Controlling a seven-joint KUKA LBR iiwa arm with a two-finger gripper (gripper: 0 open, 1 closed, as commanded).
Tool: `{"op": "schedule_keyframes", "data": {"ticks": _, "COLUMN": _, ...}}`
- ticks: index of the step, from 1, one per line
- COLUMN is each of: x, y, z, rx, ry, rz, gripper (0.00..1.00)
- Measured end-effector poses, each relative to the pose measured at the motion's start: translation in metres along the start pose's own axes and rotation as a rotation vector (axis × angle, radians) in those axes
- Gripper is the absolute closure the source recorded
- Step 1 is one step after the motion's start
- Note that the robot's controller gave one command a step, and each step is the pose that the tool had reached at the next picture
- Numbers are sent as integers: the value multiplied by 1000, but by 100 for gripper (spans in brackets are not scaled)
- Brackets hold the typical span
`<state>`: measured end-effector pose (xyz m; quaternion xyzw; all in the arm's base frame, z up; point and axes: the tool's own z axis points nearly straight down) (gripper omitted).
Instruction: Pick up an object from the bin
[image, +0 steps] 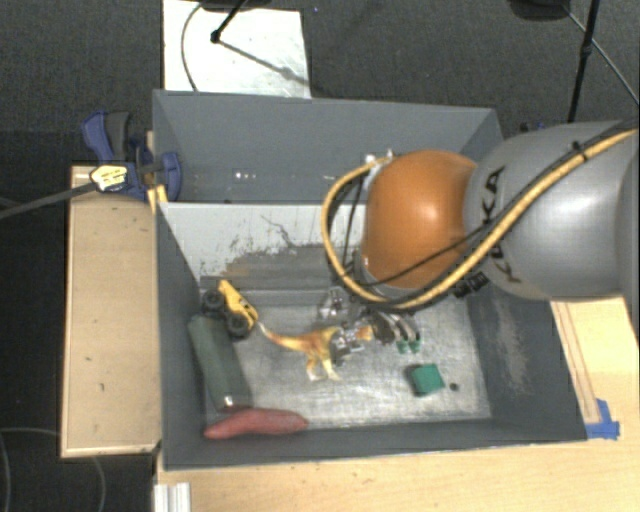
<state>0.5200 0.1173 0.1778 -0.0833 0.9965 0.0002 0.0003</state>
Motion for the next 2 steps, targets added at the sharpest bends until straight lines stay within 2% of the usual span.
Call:
{"op": "schedule_keyframes", "data": {"ticks": 1, "x": 0, "y": 0, "z": 0, "rx": 0, "ry": 0, "rz": 1, "gripper": 100}}
{"op": "schedule_keyframes", "data": {"ticks": 2, "x": 6, "y": -2, "z": -36, "rx": 0, "ry": 3, "rz": 5, "gripper": 100}}
